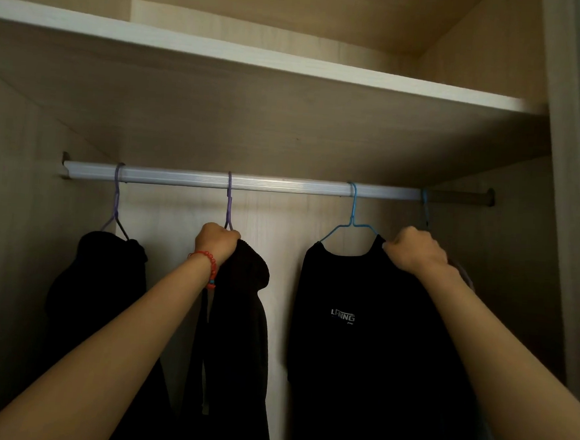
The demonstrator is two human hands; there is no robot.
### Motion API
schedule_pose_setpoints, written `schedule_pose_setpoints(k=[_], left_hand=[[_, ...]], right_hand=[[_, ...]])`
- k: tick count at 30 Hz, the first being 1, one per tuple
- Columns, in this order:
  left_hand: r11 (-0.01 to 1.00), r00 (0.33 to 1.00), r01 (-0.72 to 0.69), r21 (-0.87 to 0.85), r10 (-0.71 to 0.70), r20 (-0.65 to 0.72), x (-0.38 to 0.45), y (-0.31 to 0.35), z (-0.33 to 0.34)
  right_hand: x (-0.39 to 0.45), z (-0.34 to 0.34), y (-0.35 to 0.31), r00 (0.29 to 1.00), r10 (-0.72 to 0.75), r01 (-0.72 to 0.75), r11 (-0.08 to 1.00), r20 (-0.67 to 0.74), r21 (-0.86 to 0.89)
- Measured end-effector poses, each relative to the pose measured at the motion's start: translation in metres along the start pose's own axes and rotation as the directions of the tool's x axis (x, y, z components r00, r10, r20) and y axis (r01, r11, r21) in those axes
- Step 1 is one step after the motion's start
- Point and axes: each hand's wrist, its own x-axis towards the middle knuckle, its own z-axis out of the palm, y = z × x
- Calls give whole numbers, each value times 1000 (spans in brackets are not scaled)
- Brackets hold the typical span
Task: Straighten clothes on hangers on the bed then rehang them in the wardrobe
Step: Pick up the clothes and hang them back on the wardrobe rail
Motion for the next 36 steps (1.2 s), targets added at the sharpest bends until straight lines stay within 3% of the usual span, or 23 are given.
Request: schedule_pose_setpoints(k=[9,19,25,27,32,34,36], left_hand=[[1000,1000,10,-25,-10,16,-5,3,-4],[999,999,32,-35,-31,24,-8,5,-6],[995,999,46,-88,-45,22,-9,2,-7],[992,998,54,-115,-53,16,-10,1,-7],[988,998,57,-144,-58,-2,-17,4,-5],[989,999,27,-146,-32,-34,-24,6,-3],[990,998,-16,-137,7,-64,-39,10,-2]], right_hand=[[-13,31,-15,994,-99,104,990,-48,100],[-17,59,-37,986,-103,120,985,-133,123],[-22,54,-31,984,-148,162,973,-95,166],[-26,43,-27,975,-176,196,969,-139,148],[-44,2,-7,888,-170,234,967,-427,103],[-51,-14,5,809,-195,284,956,-555,78],[-60,-27,20,684,-232,313,950,-692,-8]])
